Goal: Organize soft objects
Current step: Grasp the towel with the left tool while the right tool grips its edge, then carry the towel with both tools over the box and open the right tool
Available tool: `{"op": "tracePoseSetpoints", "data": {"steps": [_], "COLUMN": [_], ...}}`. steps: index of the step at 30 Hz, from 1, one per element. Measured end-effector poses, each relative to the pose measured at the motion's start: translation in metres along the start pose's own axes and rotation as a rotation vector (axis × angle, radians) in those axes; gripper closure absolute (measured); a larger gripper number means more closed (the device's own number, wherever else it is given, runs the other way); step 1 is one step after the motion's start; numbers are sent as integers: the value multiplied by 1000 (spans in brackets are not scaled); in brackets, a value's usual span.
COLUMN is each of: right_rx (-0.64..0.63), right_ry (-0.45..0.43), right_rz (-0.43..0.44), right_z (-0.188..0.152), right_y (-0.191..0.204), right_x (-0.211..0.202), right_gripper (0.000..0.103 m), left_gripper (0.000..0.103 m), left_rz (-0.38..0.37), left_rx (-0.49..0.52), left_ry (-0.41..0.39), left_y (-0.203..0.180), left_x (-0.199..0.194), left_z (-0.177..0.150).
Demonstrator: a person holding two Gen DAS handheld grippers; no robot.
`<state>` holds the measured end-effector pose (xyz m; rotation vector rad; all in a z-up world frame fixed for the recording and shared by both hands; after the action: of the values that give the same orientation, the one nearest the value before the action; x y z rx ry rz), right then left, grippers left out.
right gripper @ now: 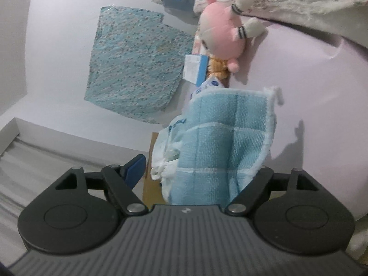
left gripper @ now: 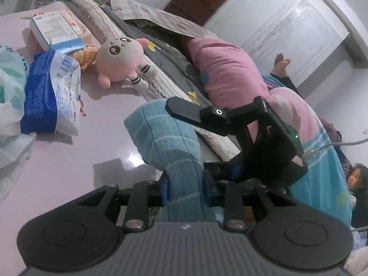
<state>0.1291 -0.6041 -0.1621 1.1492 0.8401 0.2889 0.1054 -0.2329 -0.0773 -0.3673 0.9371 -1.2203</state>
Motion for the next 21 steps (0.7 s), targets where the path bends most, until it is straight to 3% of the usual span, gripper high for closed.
{"op": "tracePoseSetpoints", "data": {"steps": [1, 3, 5, 7, 12, 17, 21], "right_rx": [-8, -19, -21, -19, 0, 30, 44], "right_ry": [0, 4, 7, 9, 28, 60, 68], "right_rz": [-1, 1, 13, 25, 46, 70, 61], "right_z": [0, -1, -2, -4, -7, -12, -14], "right_y": [1, 2, 3, 2, 0, -3, -5], "right_x": [1, 1, 1, 1, 4, 6, 6], "right_gripper": [38, 58, 68, 71, 73, 73, 73], "left_gripper": [68, 58, 52, 42, 33, 34, 49], "left_rz": [4, 12, 22, 33, 56, 111, 102], "left_rx": [2, 3, 8, 17, 19, 23, 8], "left_ry": [0, 1, 5, 12, 18, 45, 55], "left_y": [1, 1, 1, 0, 1, 6, 9], "left_x": [0, -2, -3, -4, -2, 5, 7], "left_z": [0, 1, 1, 1, 2, 0, -2]}}
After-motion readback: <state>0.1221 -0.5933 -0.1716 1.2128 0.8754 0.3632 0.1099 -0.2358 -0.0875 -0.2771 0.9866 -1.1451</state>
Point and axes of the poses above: each gripper's, at about its wrist camera, not at the fingertips, and x roughly the way its jaws point, y to its left, z to its top, the point moved 4 cm from there along x, roughly the way its jaws point, and after that the axes turned 14 degrees about -z, right-handed, at the moved point
